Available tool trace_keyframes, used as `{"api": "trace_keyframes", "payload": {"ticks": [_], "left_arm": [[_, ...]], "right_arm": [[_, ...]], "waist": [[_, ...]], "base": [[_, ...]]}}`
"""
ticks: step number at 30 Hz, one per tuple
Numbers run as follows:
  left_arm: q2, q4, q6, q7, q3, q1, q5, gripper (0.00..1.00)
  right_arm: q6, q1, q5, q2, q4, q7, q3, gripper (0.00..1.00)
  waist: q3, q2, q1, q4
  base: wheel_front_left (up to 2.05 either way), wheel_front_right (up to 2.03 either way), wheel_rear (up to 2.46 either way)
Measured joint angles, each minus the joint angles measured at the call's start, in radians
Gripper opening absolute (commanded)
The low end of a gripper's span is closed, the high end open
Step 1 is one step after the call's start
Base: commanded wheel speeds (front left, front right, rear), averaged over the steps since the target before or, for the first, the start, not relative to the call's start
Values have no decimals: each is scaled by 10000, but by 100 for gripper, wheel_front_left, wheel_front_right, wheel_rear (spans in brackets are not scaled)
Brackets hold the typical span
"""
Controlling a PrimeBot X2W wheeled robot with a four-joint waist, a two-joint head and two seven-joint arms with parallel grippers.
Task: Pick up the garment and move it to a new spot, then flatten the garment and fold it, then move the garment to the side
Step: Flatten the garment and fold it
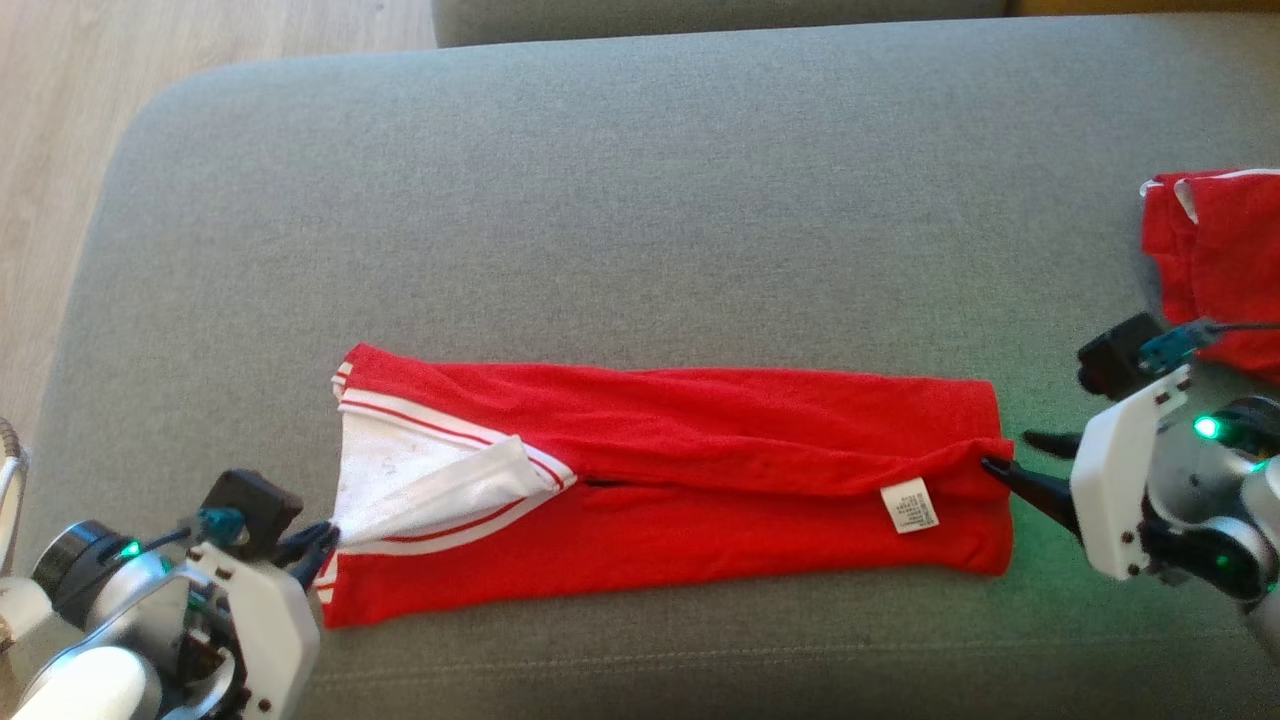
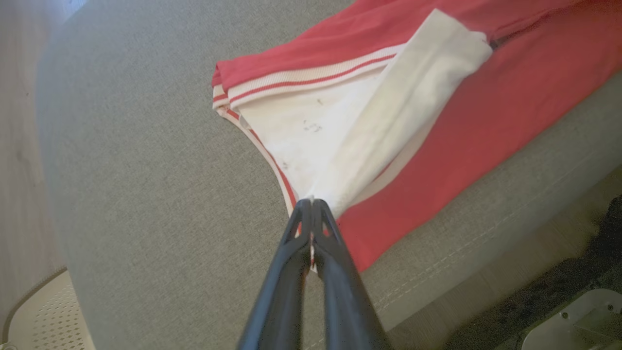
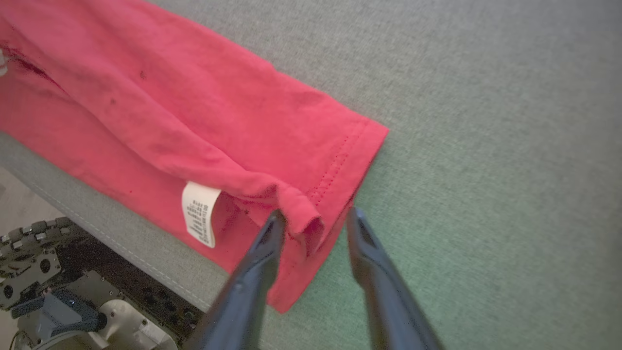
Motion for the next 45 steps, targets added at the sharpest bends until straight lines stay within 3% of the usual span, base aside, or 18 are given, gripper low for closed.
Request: {"api": "trace_keyframes", "payload": {"ticks": [1, 5, 9, 13, 20, 28, 31, 36, 39, 45], "left_arm": [[-4, 2, 0, 33, -15, 3, -65, 100], [276, 29, 10, 272, -113, 33, 257, 100], [380, 92, 314, -2, 38, 29, 428, 100], [130, 40, 880, -723, 500, -6, 387, 100], [-1313, -52, 2205, -3057, 1787, -357, -205, 100], [-3179, -44, 2872, -5845, 3097, -283, -1505, 100], [-3636, 67, 2892, -6345, 3243, -59, -1519, 100], [-4288, 721, 2995, -6516, 3219, 350, -656, 100], [-4846, 974, 2740, -6516, 3348, 710, -224, 100], [-5400, 1346, 2065, -6516, 3735, 1402, 876, 100]], "right_arm": [[0, 42, 0, 2, -56, 58, -150, 100], [0, 205, -153, 46, -245, 399, -656, 100], [0, 511, -117, 299, -631, 403, -1310, 100], [0, 602, -577, 673, -1026, -566, -2201, 100], [0, 676, -2056, 2146, -1229, -3369, -3751, 100], [0, 1434, -3187, 3605, -1394, -5862, -4550, 100], [0, 1721, -3626, 3889, -1440, -6610, -4642, 100], [0, 2367, -4140, 4441, -1390, -7497, -4961, 100], [0, 2779, -4372, 4809, -1174, -7705, -5196, 100], [0, 3063, -4663, 5137, -949, -7856, -5296, 100]], "waist": [[-16, 0, 0, 2], [-96, 0, 0, 8], [-189, 0, 0, 24], [-310, 0, 0, 55], [-584, 0, 0, 72], [-863, 0, 0, 124], [-941, 0, -1, 172], [-1042, 0, -1, 287], [-1094, 0, 0, 312], [-1148, 0, 0, 260]], "base": [[0, 0, 0], [0, 0, 0], [0, 0, 0], [0, 0, 0], [0, 0, 0], [0, 0, 0], [0, 0, 0], [0, 0, 0], [0, 0, 0], [0, 0, 0]]}}
